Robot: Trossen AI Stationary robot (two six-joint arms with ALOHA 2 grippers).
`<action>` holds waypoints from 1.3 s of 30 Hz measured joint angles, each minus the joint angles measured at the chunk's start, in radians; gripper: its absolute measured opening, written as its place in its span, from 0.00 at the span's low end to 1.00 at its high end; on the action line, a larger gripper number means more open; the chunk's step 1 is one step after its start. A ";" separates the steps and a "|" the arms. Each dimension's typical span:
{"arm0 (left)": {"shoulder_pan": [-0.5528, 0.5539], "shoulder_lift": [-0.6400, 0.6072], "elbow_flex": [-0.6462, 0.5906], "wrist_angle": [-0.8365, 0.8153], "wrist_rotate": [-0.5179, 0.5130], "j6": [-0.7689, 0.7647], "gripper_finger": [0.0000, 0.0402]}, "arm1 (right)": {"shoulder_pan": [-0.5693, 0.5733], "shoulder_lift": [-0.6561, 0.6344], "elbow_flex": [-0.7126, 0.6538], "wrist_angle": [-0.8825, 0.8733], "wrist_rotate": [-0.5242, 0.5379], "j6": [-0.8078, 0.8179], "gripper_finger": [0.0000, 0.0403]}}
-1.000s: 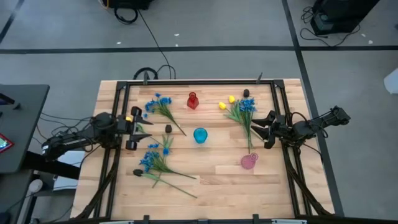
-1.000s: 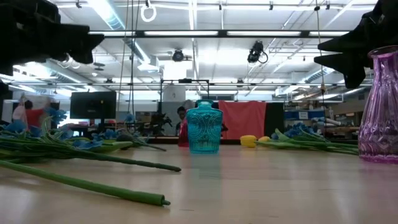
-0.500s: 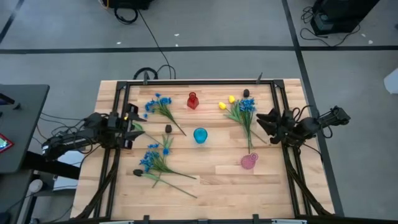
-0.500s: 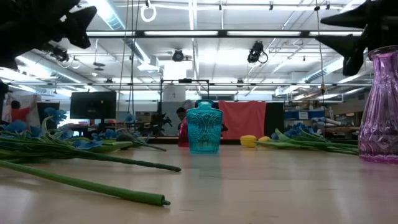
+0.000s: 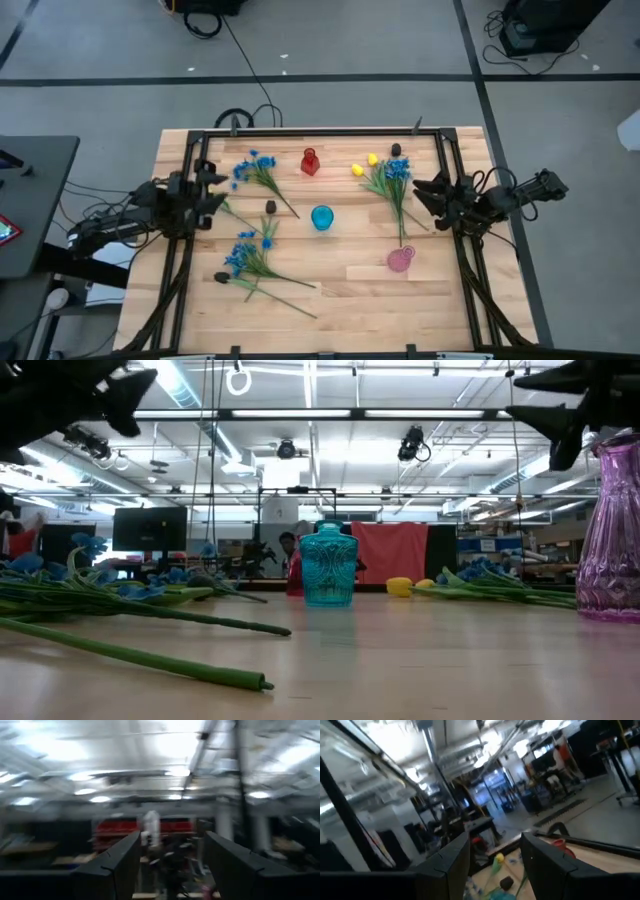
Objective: Sort flowers into vase by color
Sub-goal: Put the yellow flower into the blue vase
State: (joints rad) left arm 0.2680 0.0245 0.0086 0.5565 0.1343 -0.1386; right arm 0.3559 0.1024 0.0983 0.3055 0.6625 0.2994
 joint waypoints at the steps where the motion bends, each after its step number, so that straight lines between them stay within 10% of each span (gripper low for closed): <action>1: 0.000 0.011 0.007 -0.036 -0.039 -0.009 0.56 | -0.001 0.037 0.033 -0.041 0.006 0.012 0.46; 9: 0.000 0.247 0.117 -0.184 -0.054 -0.081 0.56 | -0.074 0.418 0.367 -0.504 0.046 0.173 0.46; 18: -0.001 0.405 0.124 -0.134 -0.044 -0.049 0.56 | -0.239 0.744 0.575 -0.702 -0.175 0.254 0.46; 30: 0.000 0.420 0.124 -0.130 -0.084 0.002 0.56 | -0.566 1.108 0.669 -1.048 -0.524 0.337 0.40; 39: 0.000 0.420 0.124 -0.129 -0.202 0.085 0.56 | -0.631 1.387 0.867 -1.251 -0.530 0.278 0.40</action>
State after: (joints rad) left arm 0.2680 0.4442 0.1329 0.4274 -0.0673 -0.0532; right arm -0.2755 1.4897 0.9653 -0.9455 0.1329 0.5778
